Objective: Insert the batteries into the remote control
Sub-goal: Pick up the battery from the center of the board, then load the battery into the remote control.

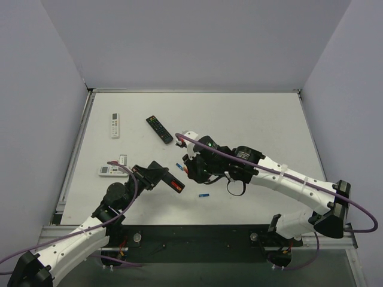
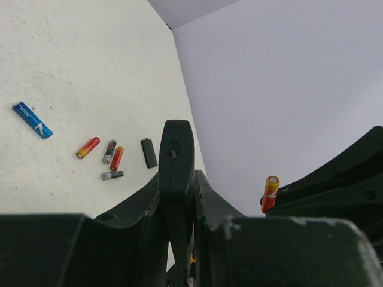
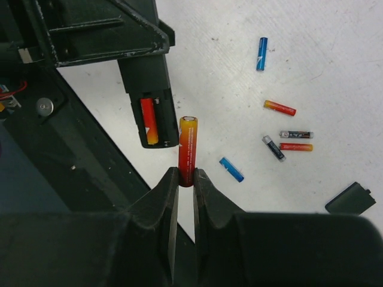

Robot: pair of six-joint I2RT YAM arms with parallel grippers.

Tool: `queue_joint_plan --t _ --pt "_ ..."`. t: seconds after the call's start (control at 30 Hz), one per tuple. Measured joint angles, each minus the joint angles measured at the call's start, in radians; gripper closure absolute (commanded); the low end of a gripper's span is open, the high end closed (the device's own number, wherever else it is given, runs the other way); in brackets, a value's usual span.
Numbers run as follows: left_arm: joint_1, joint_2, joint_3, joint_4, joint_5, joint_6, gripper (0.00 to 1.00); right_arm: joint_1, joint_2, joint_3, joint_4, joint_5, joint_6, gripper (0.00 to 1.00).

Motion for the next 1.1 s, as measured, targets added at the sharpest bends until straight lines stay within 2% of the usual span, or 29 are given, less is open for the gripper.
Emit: queue_joint_plan --t 0.37,1.1 --pt "0.0 0.009 0.0 0.064 0.011 -0.035 1.0 0.046 0.09 0.092 -0.137 -0.08 0.046 1.0" --pt "0.0 -0.001 0.0 0.098 0.032 -0.085 1.0 0.052 0.214 0.2 -0.222 -0.11 0.05 1.0"
